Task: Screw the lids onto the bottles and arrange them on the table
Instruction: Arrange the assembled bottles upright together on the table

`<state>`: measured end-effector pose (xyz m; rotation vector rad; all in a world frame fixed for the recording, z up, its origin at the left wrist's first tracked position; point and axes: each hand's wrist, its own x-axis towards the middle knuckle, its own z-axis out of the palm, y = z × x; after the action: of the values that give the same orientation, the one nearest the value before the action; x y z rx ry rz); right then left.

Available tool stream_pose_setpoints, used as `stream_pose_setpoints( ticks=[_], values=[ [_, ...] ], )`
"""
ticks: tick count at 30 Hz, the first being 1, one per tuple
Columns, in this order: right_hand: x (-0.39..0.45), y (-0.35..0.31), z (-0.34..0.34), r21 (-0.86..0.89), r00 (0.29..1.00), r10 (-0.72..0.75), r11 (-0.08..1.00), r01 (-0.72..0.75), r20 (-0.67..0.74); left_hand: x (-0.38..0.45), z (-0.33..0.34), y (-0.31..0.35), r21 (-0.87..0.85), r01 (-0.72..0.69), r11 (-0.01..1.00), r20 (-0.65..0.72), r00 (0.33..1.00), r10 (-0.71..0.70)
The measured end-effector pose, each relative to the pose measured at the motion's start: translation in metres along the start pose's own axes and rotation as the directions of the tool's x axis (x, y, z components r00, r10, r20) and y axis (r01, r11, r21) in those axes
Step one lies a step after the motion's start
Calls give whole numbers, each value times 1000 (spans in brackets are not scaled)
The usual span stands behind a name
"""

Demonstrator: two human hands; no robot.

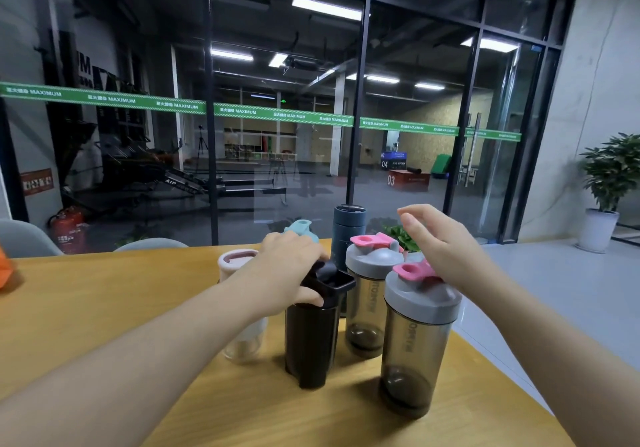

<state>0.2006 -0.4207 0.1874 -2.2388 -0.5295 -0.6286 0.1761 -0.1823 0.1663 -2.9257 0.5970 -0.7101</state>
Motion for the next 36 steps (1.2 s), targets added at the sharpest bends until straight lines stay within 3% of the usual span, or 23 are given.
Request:
stream_pose_setpoints(
  ticks=[10,19,29,36],
  values=[
    [54,-23,24,-138,981,18,990,9,194,2,14,5,-156,66,986,-12,998,-69],
    [64,-7,47,-205,934,110,978,-41,340,5,5,-16,-192,119,974,267,961,-64],
    [62,1,50,-159,912,158,982,-104,378,9,22,-18,-229,172,958,253,961,-112],
    [62,2,50,-173,917,187,976,-132,353,8,28,-12,-241,235,942,159,967,-200]
  ],
)
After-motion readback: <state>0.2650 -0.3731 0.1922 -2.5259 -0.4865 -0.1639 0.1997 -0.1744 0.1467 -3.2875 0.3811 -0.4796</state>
